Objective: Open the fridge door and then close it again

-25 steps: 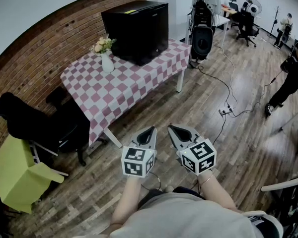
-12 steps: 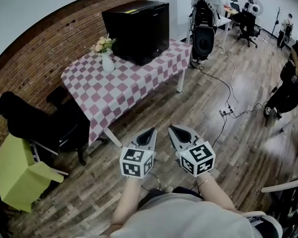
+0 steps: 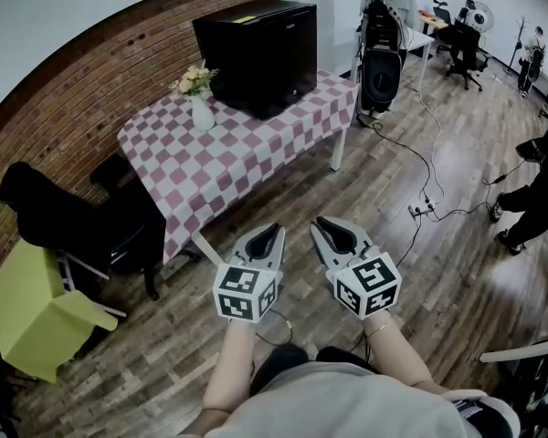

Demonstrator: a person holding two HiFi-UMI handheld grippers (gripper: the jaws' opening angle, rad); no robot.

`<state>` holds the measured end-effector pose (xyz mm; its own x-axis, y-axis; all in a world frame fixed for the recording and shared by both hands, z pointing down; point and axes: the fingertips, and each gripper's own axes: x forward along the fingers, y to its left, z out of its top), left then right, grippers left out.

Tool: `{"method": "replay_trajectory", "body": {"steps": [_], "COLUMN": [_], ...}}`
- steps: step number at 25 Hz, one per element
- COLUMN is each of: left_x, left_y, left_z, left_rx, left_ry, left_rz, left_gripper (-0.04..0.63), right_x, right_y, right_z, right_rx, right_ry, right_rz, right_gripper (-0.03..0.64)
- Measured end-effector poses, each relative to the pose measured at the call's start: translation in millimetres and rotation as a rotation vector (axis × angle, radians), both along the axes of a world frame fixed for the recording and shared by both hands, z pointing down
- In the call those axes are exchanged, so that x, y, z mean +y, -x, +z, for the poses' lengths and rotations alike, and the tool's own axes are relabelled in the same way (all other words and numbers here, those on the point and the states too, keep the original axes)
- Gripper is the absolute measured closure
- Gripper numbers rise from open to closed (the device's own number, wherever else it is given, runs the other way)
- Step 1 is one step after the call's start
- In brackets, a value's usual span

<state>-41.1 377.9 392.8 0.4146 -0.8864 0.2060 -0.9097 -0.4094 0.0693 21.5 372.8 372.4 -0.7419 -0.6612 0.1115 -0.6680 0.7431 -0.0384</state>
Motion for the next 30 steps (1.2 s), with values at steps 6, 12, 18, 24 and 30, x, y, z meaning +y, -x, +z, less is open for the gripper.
{"method": "replay_trajectory", "body": {"steps": [6, 12, 18, 24, 30], "left_x": [2.8, -11.1, -58.9, -128.1, -201.4], "left_y": [-2.9, -4.0, 6.6, 48.1, 87.2], "left_z": [6.8, 25.1, 33.5, 28.3, 10.1], "left_rx": [0.015, 0.029, 0.057, 0.084, 0.081], "left_ry": [0.015, 0.065, 0.067, 0.061, 0.028], "left_rz": [-0.041, -0.034, 0.008, 0.006, 0.032], "left_gripper": [0.586, 0.584, 0.583, 0.578, 0.536], "right_x": [2.6, -10.4, -58.5, -134.1, -204.1], "right_y": [-2.1, -2.6, 2.0, 38.0, 80.2], "right_z": [10.2, 31.3, 34.8, 25.8, 2.3], "right_rx": [-0.010, -0.016, -0.006, -0.001, -0.007], "right_ry": [0.020, 0.077, 0.066, 0.052, 0.002], "right_rz": [-0.023, -0.022, 0.036, 0.051, 0.070], "right_gripper": [0.541, 0.522, 0.522, 0.535, 0.538]}}
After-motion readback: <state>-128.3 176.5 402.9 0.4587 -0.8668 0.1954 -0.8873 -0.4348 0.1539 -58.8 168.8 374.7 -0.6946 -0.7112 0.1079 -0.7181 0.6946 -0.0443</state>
